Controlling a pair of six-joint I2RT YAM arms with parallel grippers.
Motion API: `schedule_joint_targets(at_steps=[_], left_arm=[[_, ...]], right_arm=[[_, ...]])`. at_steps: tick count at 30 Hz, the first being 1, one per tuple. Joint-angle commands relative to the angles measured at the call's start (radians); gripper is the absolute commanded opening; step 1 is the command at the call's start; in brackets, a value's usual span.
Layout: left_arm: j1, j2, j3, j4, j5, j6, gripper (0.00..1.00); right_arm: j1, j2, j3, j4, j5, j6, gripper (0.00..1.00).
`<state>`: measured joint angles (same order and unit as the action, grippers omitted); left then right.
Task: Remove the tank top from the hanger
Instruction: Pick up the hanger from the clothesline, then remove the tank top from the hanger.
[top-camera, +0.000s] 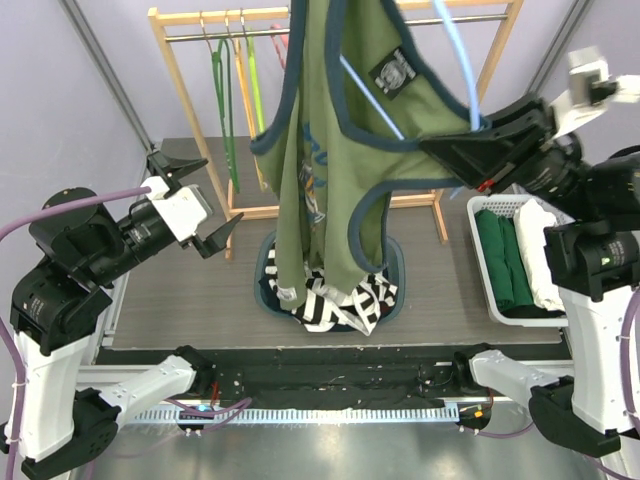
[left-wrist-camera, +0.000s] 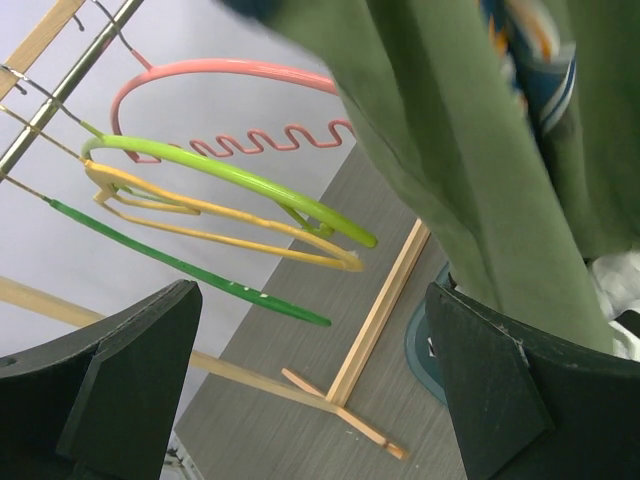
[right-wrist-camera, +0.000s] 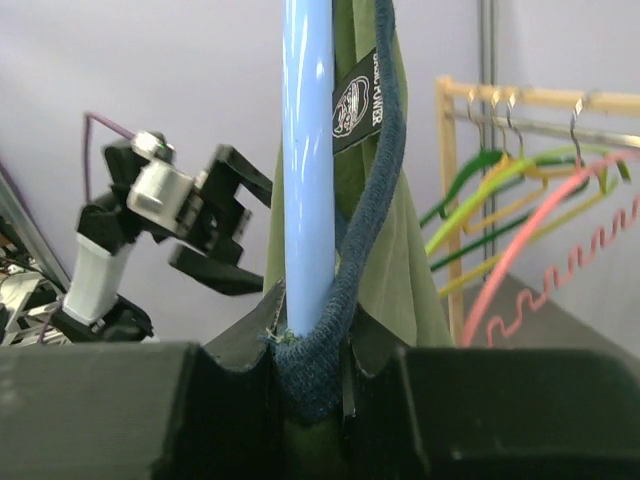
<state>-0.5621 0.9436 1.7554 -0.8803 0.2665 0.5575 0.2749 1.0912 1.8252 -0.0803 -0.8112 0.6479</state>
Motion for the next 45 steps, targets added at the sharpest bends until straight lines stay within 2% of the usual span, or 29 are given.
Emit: schedule_joint_targets(at_steps=[1, 8, 11, 20, 24, 26, 32, 37, 45], left_arm=[[0.005, -0.003, 0.003, 0.037, 0.027, -0.016, 1.0], [0.005, -0.028, -0.056, 0.03, 0.05, -0.074, 1.0], [0.013, -0.037, -0.077, 0.027, 0.053, -0.077, 1.0], [0.021, -0.014, -0.018, 0.015, 0.053, -0.059, 1.0], [0.019, 0.015, 0.052, -0.005, 0.082, -0.056, 1.0], [0.019, 0.03, 0.105, -0.034, 0.111, -0.053, 1.0], [0.019, 0.07, 0.193, -0.17, 0.353, -0.008, 1.0], [0.019, 0.103, 0.156, -0.244, 0.511, -0.004, 1.0], [0.018, 0.141, 0.107, -0.25, 0.585, -0.01, 1.0]], right_arm=[[0.003, -0.076, -0.15, -0.151, 0.018, -0.161, 0.01], [0.003, -0.207, -0.343, -0.398, -0.133, -0.427, 0.01], [0.02, -0.257, -0.397, -0.486, -0.135, -0.543, 0.01], [0.081, -0.284, -0.46, -0.628, -0.18, -0.643, 0.01], [0.128, -0.312, -0.477, -0.735, -0.086, -0.72, 0.01], [0.177, -0.307, -0.475, -0.783, 0.024, -0.752, 0.01], [0.276, -0.283, -0.497, -0.895, 0.282, -0.882, 0.01], [0.285, -0.277, -0.466, -0.901, 0.279, -1.004, 0.01], [0.285, -0.261, -0.393, -0.891, 0.175, -1.068, 0.01]])
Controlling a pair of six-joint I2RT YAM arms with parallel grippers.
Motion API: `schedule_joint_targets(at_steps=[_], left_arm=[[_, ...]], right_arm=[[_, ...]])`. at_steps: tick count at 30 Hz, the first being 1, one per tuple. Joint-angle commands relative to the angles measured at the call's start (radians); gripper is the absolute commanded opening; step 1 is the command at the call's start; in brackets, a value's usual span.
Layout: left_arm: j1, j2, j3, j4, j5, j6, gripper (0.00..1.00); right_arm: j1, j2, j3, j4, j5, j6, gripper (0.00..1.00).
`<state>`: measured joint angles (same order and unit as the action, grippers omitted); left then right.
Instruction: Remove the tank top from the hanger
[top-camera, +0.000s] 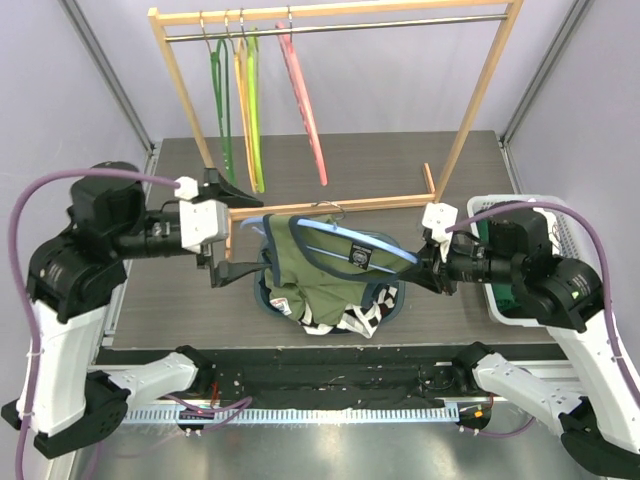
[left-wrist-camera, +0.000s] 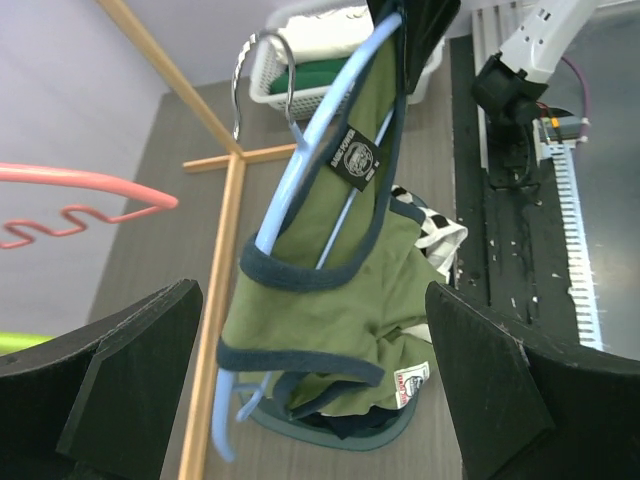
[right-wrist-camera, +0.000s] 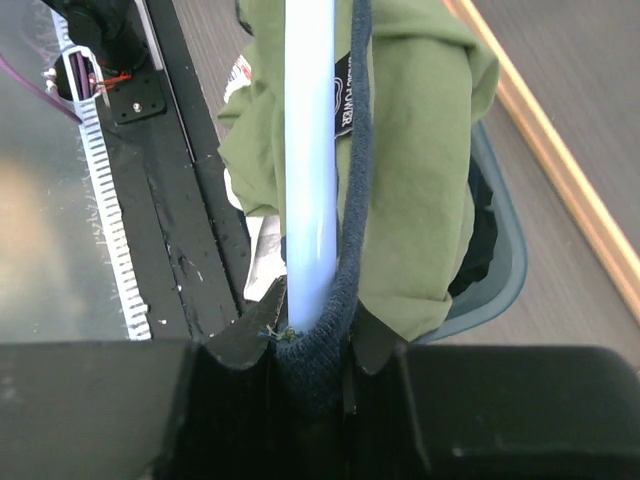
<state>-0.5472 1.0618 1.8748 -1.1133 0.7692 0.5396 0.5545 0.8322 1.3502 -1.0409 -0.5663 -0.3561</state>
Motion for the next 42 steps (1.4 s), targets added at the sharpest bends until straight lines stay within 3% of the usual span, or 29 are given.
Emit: schedule_joint_targets(at_steps=[1, 16, 21, 24, 27, 28, 30, 37, 38, 42], left_arm=[[0.004, 0.035, -0.019, -0.019, 0.082, 0.011, 1.0], [-0.017, 0.086, -0.016, 0.012, 0.097, -0.003, 1.0], [-0.031, 0.081, -0.086, 0.007, 0.13, -0.027, 0.91], [-0.039, 0.078, -0.105, 0.007, 0.13, -0.027, 0.76], [-0.039, 0.082, -0.091, 0.009, 0.114, -0.026, 0.49], [-0.04, 0.084, -0.086, 0.012, 0.108, -0.026, 0.33], [-0.04, 0.086, -0.079, 0.021, 0.087, -0.026, 0.18], [-0.04, 0.081, -0.097, 0.092, 0.016, -0.049, 0.0], [-0.04, 0.078, -0.101, 0.104, -0.004, -0.055, 0.0], [-0.04, 0.07, -0.108, 0.171, -0.106, -0.07, 0.0]], right_arm=[[0.005, -0.001, 0.087, 0.073, -0.095, -0.067, 0.01], [0.021, 0.065, 0.139, 0.096, -0.19, -0.063, 0.01], [0.022, 0.067, 0.144, 0.16, -0.23, -0.046, 0.01], [0.021, 0.082, 0.153, 0.167, -0.237, -0.044, 0.01], [0.025, 0.096, 0.152, 0.166, -0.237, -0.047, 0.01], [0.025, 0.099, 0.148, 0.17, -0.234, -0.047, 0.01], [0.028, 0.105, 0.141, 0.173, -0.225, -0.046, 0.01], [0.03, 0.09, 0.103, 0.263, -0.126, 0.003, 0.03], [0.03, 0.084, 0.089, 0.284, -0.086, 0.018, 0.17], [0.03, 0.027, 0.037, 0.38, 0.069, 0.094, 0.39]])
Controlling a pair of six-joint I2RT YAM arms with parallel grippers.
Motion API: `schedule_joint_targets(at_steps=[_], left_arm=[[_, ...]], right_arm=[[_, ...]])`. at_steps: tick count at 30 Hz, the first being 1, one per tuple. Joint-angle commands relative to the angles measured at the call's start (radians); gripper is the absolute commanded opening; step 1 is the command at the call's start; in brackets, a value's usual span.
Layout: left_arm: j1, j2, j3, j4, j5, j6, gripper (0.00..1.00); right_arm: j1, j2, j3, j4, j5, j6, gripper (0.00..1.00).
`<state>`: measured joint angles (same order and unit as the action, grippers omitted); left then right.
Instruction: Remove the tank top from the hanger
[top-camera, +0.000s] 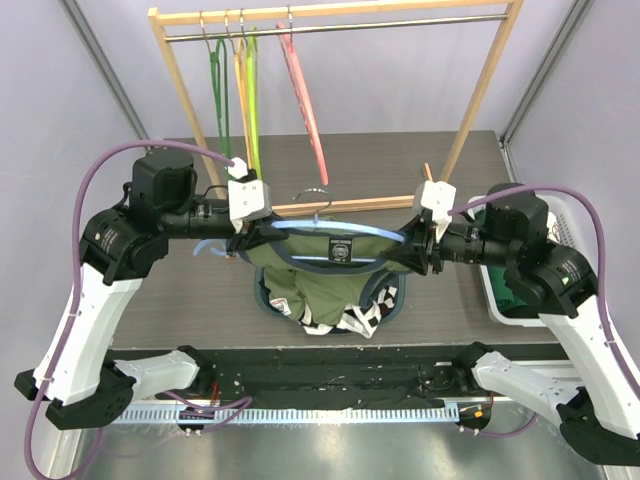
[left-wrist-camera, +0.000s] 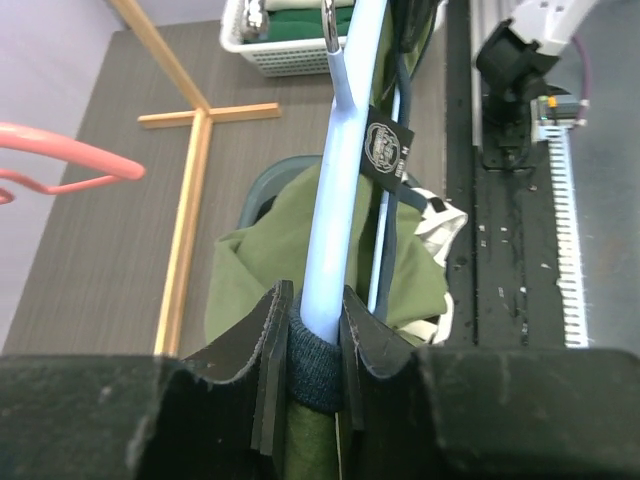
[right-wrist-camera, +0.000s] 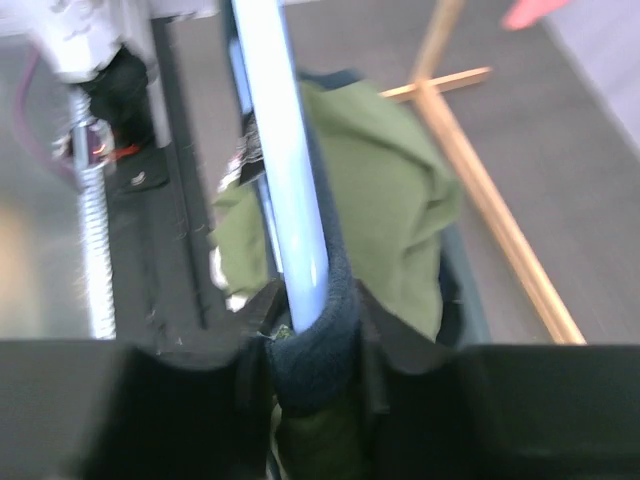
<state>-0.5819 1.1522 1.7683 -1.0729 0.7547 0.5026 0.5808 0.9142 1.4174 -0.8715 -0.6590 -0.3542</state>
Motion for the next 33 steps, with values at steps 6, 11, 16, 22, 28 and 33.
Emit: schedule_joint_targets(at_steps=[6, 11, 16, 22, 28, 33], left_arm=[[-0.001, -0.052, 0.002, 0.16, -0.196, -0.061, 0.0], [0.013, -0.068, -0.013, 0.16, -0.198, -0.061, 0.0], [0.022, -0.071, -0.01, 0.156, -0.183, -0.065, 0.0], [0.033, -0.063, 0.003, 0.159, -0.153, -0.079, 0.0], [0.039, -0.068, 0.002, 0.16, -0.147, -0.076, 0.0], [0.039, -0.068, -0.004, 0.16, -0.14, -0.076, 0.0]], right_arm=[[0.004, -0.193, -0.118, 0.284, 0.549, 0.213, 1.0], [0.004, -0.285, -0.164, 0.247, 0.686, 0.37, 1.0], [0.004, -0.342, -0.314, 0.324, 0.673, 0.572, 0.98], [0.004, -0.328, -0.413, 0.465, 0.49, 0.733, 0.91], [0.004, -0.322, -0.452, 0.543, 0.464, 0.784, 0.55], [0.004, -0.296, -0.456, 0.604, 0.42, 0.817, 0.43]])
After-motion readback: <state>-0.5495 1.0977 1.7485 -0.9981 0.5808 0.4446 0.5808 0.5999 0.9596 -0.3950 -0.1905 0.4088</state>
